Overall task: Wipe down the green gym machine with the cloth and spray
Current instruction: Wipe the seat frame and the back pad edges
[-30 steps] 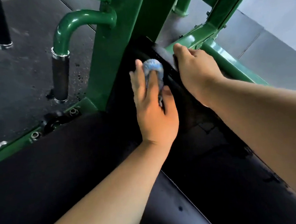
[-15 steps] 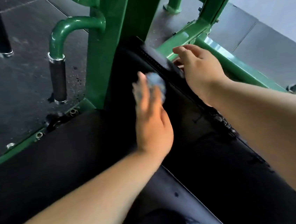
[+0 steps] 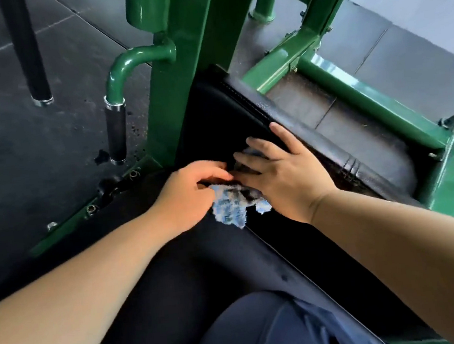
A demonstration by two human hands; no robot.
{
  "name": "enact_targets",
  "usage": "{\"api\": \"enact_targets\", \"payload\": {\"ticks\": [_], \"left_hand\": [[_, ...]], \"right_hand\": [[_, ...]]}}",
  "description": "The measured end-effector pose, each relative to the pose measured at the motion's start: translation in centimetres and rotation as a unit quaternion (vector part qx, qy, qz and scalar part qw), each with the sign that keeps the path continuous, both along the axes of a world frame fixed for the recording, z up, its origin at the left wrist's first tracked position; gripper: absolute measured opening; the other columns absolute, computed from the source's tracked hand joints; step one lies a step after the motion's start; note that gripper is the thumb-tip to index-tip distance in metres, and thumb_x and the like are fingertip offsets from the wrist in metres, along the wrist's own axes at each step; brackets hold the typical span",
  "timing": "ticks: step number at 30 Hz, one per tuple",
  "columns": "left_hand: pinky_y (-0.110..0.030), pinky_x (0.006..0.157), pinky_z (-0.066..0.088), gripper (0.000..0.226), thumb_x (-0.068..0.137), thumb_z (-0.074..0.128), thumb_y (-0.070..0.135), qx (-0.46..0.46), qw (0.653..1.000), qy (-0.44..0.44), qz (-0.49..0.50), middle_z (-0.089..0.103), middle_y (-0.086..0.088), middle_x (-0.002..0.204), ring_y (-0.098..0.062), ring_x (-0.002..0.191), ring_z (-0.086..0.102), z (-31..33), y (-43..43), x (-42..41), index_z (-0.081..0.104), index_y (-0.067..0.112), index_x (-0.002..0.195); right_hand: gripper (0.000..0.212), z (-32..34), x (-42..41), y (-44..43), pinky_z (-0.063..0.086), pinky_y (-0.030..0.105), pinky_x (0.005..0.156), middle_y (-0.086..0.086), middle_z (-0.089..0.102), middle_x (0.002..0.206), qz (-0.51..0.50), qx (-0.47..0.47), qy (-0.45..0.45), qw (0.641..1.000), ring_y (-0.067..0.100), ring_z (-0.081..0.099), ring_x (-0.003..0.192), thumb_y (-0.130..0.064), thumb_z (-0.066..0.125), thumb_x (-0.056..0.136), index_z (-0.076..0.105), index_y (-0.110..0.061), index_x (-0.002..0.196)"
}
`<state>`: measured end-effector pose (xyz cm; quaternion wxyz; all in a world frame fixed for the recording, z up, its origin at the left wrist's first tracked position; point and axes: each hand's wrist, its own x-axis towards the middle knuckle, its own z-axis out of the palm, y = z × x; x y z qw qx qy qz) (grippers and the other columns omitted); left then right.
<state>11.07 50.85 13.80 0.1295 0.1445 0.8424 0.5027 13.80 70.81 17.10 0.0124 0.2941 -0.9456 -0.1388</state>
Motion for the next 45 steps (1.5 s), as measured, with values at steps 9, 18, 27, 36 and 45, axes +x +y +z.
{"api": "enact_targets", "payload": {"ticks": [9,18,27,36,45], "left_hand": [[-0.042,0.117,-0.005,0.035,0.101,0.032,0.037,-0.252,0.922,0.279,-0.097,0.044,0.024,0.141,-0.006,0.136,0.028,4.7,8.9,-9.3,0.060,0.045,0.120],[-0.040,0.117,-0.009,0.038,0.103,0.026,0.036,-0.246,0.931,0.233,-0.134,0.044,0.025,0.139,-0.006,0.135,0.025,5.0,8.1,-9.5,0.058,0.045,0.121],[-0.040,0.117,-0.005,0.038,0.102,0.026,0.033,-0.268,0.928,0.239,-0.097,0.049,0.024,0.132,-0.008,0.133,0.029,5.2,8.4,-9.4,0.060,0.043,0.118],[-0.038,0.116,-0.009,0.040,0.100,0.024,0.031,-0.275,0.927,0.234,-0.103,0.049,0.028,0.128,-0.006,0.131,0.029,5.0,8.7,-9.5,0.060,0.045,0.112],[-0.039,0.117,-0.008,0.043,0.099,0.022,0.028,-0.281,0.930,0.211,-0.106,0.049,0.024,0.132,-0.009,0.135,0.026,5.4,8.9,-9.5,0.059,0.045,0.114]], "right_hand": [[0.036,-3.1,2.0,-1.4,0.033,0.039,0.091,-0.002,0.066,0.082,0.001,0.014,0.004,1.000,0.028,0.065,0.096,-0.017,0.040,0.079,0.073,-0.017,0.064],[0.039,-5.4,5.0,-1.6,0.021,0.036,0.116,0.010,0.056,0.138,0.026,0.178,-0.121,0.976,0.025,0.043,0.136,-0.019,0.048,0.088,0.068,-0.012,0.121],[0.041,-0.6,-0.9,-1.3,0.037,0.033,0.090,-0.007,0.068,0.115,-0.047,0.043,0.033,0.997,0.025,0.059,0.114,-0.019,0.041,0.082,0.073,-0.018,0.108],[0.040,-5.5,3.3,-2.5,0.025,0.031,0.111,-0.009,0.055,0.134,0.023,0.111,-0.145,0.983,0.018,0.037,0.132,-0.018,0.033,0.099,0.065,-0.021,0.123],[0.036,-6.1,4.0,-0.3,0.035,0.034,0.110,0.004,0.070,0.118,-0.015,-0.004,0.032,0.999,0.026,0.058,0.120,-0.017,0.046,0.086,0.075,-0.007,0.105]]}}
